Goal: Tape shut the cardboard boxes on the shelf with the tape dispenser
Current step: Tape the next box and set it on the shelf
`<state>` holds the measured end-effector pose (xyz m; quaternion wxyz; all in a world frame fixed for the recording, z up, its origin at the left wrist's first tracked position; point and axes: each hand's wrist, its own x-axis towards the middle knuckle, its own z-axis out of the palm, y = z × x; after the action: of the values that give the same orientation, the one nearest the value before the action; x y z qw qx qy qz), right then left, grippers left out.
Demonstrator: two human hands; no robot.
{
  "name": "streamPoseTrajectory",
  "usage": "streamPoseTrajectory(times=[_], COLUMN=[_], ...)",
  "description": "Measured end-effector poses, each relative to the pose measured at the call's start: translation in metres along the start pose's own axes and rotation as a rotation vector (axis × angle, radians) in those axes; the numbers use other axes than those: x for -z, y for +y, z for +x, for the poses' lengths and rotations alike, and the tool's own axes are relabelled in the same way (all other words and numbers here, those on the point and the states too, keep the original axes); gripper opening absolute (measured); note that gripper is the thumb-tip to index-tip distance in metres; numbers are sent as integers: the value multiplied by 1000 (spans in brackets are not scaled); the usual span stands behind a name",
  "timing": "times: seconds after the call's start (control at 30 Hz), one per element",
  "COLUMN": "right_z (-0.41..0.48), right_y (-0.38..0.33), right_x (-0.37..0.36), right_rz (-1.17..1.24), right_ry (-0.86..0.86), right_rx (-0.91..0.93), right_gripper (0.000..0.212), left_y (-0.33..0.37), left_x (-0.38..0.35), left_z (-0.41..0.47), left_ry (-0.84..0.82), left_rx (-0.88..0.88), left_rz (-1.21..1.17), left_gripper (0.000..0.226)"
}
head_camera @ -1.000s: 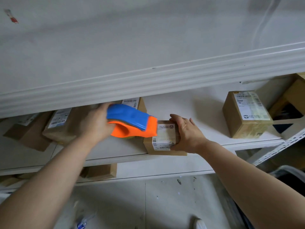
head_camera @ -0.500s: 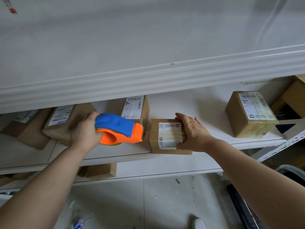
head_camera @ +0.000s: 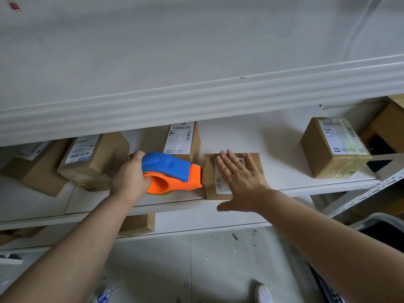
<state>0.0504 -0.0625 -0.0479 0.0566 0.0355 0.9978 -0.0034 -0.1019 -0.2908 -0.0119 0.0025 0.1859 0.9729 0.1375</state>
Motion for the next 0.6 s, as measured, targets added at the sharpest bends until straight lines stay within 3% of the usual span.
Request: streamPoseTrajectory(times=[0.17, 0.4, 0.5, 0.6], right_z=[4, 41, 35, 21], right_y=[-20, -25, -14, 10], right_x=[-1, 17, 30, 43], right_rz=[9, 88, 241, 594], right_ry=[-2, -70, 64, 226], right_rx=[52, -112, -79, -52], right_gripper=[118, 99, 109, 118], left_y=[1, 12, 15, 29], left_x=[-3, -1, 22, 46], left_z=[0, -9, -19, -27], left_ry=[3, 0, 121, 235], left_rx=[17, -25, -42, -113], left_rz=[19, 13, -38, -150], left_gripper=[44, 44, 47, 46])
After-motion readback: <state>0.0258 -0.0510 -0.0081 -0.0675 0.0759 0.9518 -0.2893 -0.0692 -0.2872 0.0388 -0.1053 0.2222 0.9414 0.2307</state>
